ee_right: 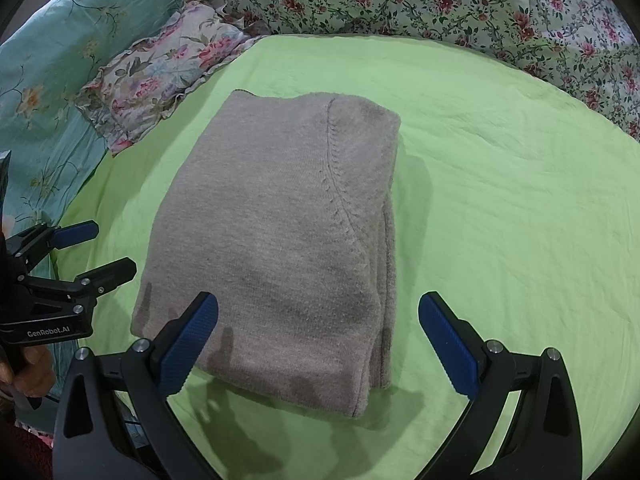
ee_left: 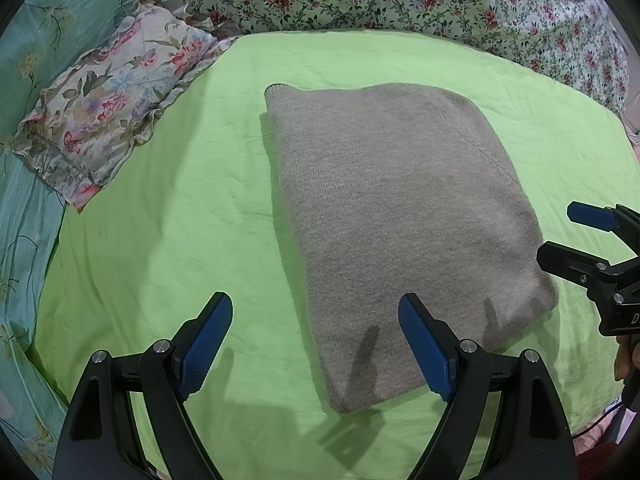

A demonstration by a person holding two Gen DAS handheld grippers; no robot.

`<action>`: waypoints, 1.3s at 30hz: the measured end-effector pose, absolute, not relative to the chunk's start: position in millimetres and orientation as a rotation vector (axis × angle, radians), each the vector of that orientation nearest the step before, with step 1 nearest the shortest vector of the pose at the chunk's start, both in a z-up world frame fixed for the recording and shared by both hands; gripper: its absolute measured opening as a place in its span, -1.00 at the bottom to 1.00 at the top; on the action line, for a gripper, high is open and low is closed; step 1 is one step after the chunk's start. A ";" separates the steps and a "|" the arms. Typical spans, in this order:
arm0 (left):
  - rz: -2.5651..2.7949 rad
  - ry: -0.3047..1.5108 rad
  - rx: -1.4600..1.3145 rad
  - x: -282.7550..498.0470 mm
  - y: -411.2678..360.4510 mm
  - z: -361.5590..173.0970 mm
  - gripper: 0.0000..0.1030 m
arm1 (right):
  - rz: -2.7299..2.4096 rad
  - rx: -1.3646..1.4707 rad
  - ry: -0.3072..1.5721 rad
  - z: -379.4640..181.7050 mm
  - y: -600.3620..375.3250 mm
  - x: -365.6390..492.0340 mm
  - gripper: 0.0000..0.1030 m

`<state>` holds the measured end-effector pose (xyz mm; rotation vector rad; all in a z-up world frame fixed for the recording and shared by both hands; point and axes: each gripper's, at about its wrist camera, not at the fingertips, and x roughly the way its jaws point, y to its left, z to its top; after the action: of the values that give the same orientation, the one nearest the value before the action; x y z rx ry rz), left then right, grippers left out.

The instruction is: Fold small clothes

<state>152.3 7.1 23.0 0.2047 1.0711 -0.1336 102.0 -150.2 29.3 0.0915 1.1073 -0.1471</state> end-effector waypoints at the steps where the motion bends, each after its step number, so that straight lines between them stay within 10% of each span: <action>1: -0.134 1.071 0.204 152.4 7.3 22.7 0.66 | -0.147 0.092 1.108 28.8 -150.0 102.0 0.95; 39: -0.134 1.050 0.209 157.2 7.9 22.0 0.66 | -0.150 0.106 1.108 26.0 -154.7 104.0 0.95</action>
<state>157.2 7.9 22.0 0.2088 1.0502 -0.1343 104.0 -154.7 26.0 0.1056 1.1085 -0.1499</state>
